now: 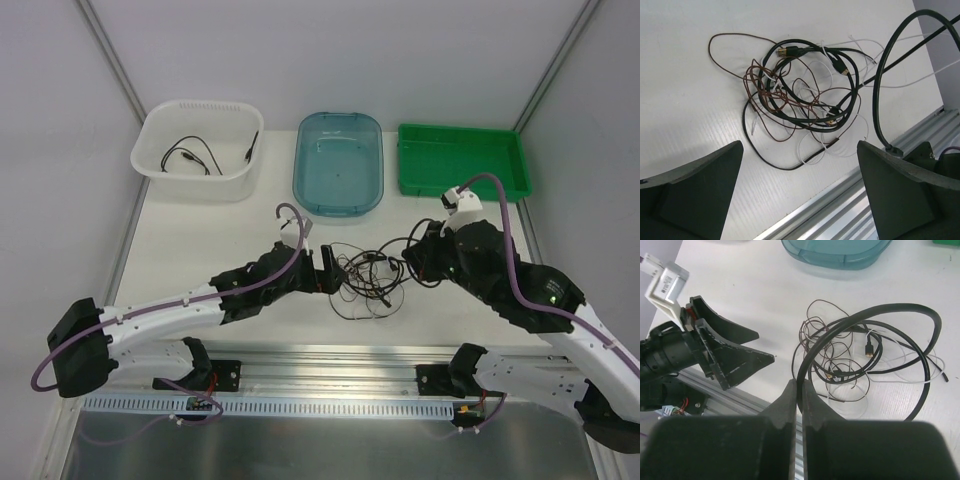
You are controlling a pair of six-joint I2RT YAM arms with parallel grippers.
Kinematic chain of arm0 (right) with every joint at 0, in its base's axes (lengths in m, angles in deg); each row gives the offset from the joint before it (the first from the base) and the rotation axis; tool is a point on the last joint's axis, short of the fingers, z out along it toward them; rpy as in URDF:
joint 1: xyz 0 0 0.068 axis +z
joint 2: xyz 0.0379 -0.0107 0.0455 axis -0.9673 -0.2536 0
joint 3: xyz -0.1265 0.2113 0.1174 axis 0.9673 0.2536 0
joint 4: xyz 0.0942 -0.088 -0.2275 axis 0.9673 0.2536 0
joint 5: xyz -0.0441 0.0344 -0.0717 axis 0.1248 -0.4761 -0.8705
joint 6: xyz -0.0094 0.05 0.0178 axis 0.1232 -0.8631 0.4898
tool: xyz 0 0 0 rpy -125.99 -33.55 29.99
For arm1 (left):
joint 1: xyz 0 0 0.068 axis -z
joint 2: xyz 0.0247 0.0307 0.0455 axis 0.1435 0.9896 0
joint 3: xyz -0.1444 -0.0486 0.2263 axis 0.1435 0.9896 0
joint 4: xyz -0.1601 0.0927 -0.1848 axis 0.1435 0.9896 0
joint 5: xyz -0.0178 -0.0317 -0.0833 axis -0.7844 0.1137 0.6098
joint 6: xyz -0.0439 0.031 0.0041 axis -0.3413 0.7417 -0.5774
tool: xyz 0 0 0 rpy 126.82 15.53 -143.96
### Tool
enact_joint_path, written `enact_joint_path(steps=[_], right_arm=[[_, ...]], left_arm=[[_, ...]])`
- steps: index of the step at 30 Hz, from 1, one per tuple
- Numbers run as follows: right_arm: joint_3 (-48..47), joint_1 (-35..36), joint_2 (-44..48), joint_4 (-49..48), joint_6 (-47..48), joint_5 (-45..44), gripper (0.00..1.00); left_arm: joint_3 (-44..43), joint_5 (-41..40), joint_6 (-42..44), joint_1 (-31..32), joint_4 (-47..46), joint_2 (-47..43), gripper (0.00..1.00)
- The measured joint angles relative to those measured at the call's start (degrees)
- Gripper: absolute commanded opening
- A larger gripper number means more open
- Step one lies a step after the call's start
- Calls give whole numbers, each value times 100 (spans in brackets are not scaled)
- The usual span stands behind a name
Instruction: Untangle the cables
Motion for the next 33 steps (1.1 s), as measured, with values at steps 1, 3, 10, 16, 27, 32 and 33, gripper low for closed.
enact_joint_path(steps=[1, 3, 10, 16, 27, 32, 33], right_arm=[[31, -2, 7, 24, -31, -42, 1], [39, -4, 9, 33, -50, -118, 1], [39, -11, 68, 33, -74, -170, 1], [81, -11, 116, 24, -146, -146, 1], [90, -11, 240, 37, -155, -146, 1], [87, -11, 323, 59, -133, -205, 1], [79, -11, 345, 87, -131, -249, 1]], left_arm=[[-2, 0, 24, 0, -98, 118, 99], [-42, -9, 39, -2, -201, 431, 98], [-713, -343, -122, -2, -157, 1884, 98], [-2044, -479, -210, -2, 164, 3230, 97], [-2472, -728, -402, 0, 933, 4308, 74], [-2507, -1014, -426, -11, 1266, 4343, 25], [-2507, -1082, -442, -17, 1333, 4341, 20]])
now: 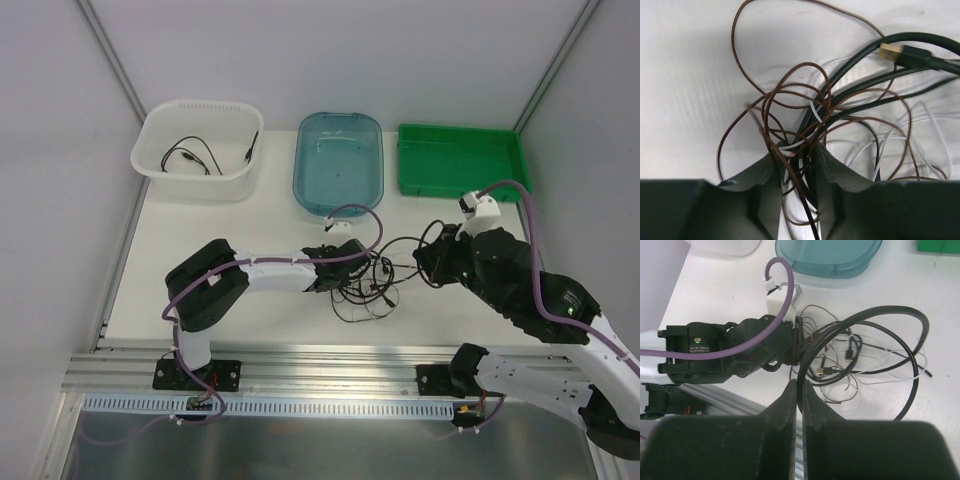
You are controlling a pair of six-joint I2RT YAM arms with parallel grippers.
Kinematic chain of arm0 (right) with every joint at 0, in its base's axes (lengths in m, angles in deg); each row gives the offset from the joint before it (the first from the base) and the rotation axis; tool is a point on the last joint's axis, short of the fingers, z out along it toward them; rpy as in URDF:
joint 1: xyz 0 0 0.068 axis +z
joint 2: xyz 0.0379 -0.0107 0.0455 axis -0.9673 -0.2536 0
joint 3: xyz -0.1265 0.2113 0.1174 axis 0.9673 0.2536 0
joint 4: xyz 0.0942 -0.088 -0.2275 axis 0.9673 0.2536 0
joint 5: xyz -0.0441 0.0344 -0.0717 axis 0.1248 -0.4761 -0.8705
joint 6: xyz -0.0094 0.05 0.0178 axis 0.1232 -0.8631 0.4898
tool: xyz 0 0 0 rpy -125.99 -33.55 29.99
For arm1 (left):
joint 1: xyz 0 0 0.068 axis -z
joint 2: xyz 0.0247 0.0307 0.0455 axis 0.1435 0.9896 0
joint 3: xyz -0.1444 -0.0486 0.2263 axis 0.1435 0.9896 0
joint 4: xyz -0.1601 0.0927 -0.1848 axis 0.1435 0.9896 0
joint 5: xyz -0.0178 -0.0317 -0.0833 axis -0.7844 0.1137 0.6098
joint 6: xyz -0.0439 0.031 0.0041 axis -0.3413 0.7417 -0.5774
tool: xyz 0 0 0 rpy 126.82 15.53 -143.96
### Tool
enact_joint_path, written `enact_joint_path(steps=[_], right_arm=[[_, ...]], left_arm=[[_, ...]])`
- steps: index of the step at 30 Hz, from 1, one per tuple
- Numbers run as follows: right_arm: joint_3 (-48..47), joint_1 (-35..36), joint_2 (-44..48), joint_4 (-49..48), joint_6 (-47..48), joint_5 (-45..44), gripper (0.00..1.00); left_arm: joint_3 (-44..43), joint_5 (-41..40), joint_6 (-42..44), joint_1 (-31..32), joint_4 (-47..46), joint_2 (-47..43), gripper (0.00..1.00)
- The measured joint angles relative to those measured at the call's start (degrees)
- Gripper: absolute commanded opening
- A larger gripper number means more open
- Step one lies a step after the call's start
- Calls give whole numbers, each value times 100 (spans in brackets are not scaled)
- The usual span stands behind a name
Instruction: Untangle the cables
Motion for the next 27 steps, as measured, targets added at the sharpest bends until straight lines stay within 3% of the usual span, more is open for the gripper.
enact_joint_path(steps=[2, 5, 17, 21, 27], right_arm=[[-2, 0, 59, 72, 33, -103, 1], [-59, -2, 151, 269, 87, -369, 1], [-295, -48, 474, 1034, 205, -2044, 1], [-232, -76, 420, 1049, 219, -2124, 1], [214, -337, -72, 901, 223, -1982, 1]], left_arm=[[50, -175, -15, -44, 157, -48, 8], [415, -376, -37, -225, 402, -426, 1], [2376, -1178, 221, -2900, 1915, -4168, 0], [2446, -1172, 382, -3185, 2059, -4848, 0], [2507, -999, 518, -3217, 2087, -4942, 0]])
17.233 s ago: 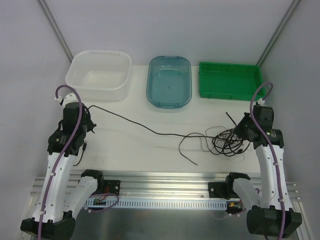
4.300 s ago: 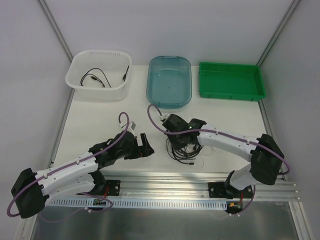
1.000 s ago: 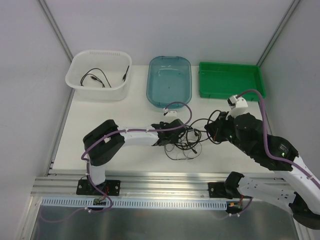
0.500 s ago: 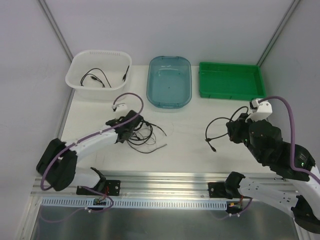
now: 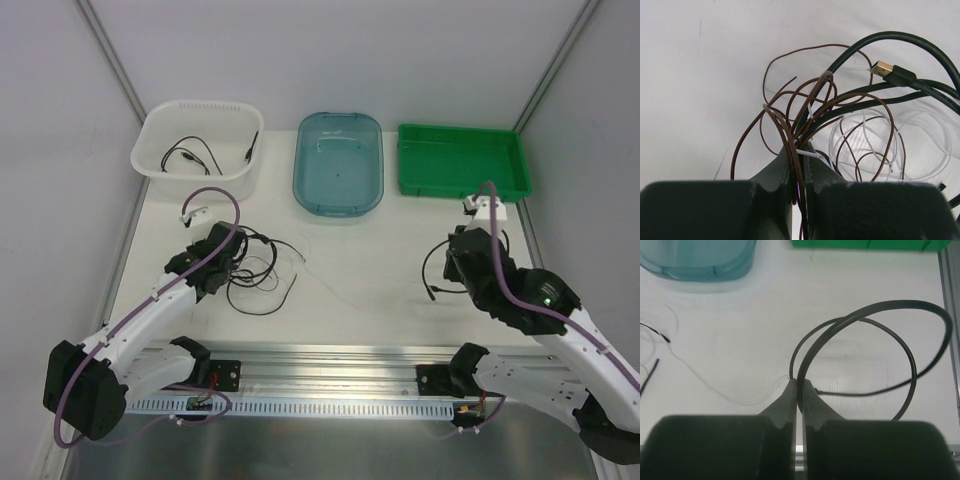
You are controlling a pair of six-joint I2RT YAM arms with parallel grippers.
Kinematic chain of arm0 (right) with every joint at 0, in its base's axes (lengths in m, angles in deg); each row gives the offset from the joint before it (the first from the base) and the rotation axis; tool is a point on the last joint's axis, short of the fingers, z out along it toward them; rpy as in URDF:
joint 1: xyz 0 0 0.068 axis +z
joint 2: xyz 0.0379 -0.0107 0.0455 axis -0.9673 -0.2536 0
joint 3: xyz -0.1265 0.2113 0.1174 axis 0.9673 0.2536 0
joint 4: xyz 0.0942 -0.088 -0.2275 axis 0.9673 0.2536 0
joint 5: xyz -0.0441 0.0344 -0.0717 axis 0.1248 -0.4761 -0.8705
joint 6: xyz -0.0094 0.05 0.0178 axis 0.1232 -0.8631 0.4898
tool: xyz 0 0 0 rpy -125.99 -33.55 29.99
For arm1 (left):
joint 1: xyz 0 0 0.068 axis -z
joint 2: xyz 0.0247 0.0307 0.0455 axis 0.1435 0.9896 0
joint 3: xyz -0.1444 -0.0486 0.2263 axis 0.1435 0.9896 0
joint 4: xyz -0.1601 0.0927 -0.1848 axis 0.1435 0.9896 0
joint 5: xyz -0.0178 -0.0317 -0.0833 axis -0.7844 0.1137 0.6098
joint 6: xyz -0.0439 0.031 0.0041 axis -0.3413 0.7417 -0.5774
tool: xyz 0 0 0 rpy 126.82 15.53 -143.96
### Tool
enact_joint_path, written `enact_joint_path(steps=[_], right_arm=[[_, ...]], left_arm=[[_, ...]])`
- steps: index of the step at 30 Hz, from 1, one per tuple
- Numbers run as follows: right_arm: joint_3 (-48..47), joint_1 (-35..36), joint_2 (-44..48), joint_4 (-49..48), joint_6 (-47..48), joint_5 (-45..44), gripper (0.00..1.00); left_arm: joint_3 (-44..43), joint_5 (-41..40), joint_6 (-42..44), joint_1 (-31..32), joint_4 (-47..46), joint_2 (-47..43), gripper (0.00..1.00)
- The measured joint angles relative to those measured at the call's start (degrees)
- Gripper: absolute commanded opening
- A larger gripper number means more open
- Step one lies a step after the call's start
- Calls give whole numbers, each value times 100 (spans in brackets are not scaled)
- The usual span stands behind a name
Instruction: Untangle the cables
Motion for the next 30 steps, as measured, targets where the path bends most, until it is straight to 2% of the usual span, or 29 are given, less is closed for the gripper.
enact_joint_path(steps=[3, 8, 11, 15, 19, 24, 26, 30], right_arm=[[374, -476, -269, -74, 0, 234, 1], [946, -1880, -391, -157, 57, 994, 1], [975, -2247, -332, -203, 140, 1364, 1], [651, -2415, -428, -225, 297, 1753, 1], [315, -2422, -457, -514, 494, 2527, 1], [63, -2363, -535, -798, 706, 3550, 1], [2, -2264, -579, -876, 778, 3838, 1], [-63, -1967, -638, -1045, 796, 4197, 1]], left_arm=[[85, 42, 17, -133, 55, -31, 0], [216, 188, 59, -470, 223, -450, 0], [216, 337, 127, -487, 229, -682, 3], [267, 791, 162, -490, 229, -669, 18], [332, 1598, 201, -483, 260, -627, 55], [352, 2457, 293, -328, 284, -885, 87], [337, 2774, 291, -140, 295, -1143, 96], [24, 3156, 214, 590, 284, -1283, 99]])
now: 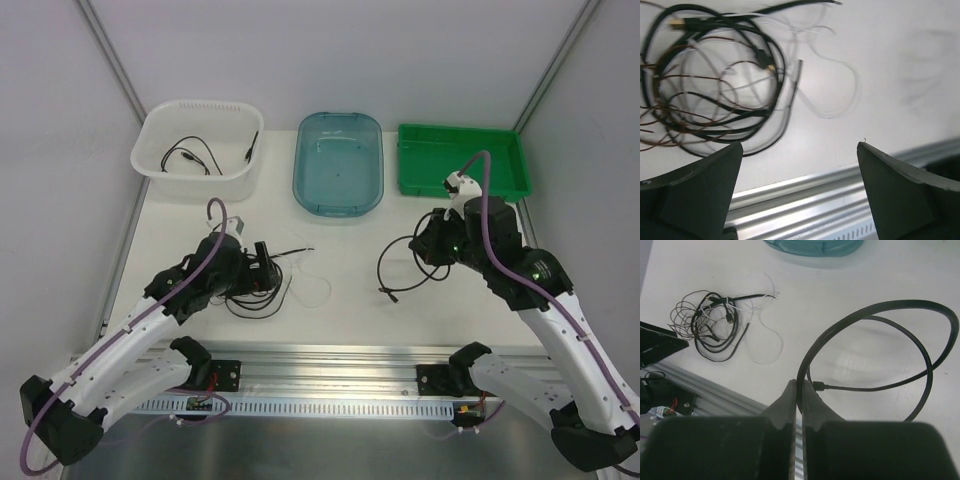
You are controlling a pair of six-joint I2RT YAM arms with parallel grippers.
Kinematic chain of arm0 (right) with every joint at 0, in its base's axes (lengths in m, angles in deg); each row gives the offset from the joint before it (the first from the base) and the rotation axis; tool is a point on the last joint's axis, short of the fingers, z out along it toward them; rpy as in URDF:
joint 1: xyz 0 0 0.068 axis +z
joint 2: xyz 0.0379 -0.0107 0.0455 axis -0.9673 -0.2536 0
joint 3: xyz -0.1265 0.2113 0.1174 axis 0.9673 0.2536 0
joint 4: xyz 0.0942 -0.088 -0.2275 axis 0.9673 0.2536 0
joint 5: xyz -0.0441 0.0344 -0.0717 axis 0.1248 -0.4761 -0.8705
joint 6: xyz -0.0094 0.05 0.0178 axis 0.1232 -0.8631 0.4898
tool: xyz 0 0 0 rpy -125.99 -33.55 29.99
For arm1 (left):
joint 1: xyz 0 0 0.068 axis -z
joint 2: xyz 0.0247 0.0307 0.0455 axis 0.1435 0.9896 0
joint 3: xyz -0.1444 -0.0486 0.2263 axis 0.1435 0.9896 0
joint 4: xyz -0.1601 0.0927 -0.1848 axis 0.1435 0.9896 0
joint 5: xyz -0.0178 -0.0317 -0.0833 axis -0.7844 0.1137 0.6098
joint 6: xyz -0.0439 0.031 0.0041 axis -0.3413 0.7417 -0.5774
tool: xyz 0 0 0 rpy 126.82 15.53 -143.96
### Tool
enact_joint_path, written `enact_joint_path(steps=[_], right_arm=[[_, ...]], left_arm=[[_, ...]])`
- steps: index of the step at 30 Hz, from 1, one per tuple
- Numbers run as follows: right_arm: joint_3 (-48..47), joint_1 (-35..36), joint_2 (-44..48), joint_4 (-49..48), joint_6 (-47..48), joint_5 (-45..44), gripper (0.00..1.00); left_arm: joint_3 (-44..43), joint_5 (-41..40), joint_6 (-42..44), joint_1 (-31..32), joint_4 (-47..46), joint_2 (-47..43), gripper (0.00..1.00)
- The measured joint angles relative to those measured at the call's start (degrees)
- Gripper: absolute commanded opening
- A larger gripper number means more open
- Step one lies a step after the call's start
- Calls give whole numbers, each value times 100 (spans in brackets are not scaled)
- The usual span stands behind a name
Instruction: Untangle the cables
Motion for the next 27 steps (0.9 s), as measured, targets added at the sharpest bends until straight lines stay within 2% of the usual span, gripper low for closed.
enact_joint_path(steps=[4, 9, 13, 20, 27], right_arm=[[-2, 238, -68, -168, -269, 59, 1], [7, 595, -184, -468, -745, -118, 1], [55, 935, -184, -621, -1224, -544, 1], [321, 1296, -90, -857, -2122, -1113, 1], [483, 1355, 74, -1021, -2885, -1215, 1]], left_arm=[[-575, 70, -175, 1049, -153, 262, 99], [-1182, -243, -304, 2441, -782, 826, 99], [-1384, -577, -297, 3200, -1473, 1325, 99], [-1526, -1220, -22, 3895, -2778, 2177, 97], [-1681, -1609, 903, 4148, -4105, 2946, 91]])
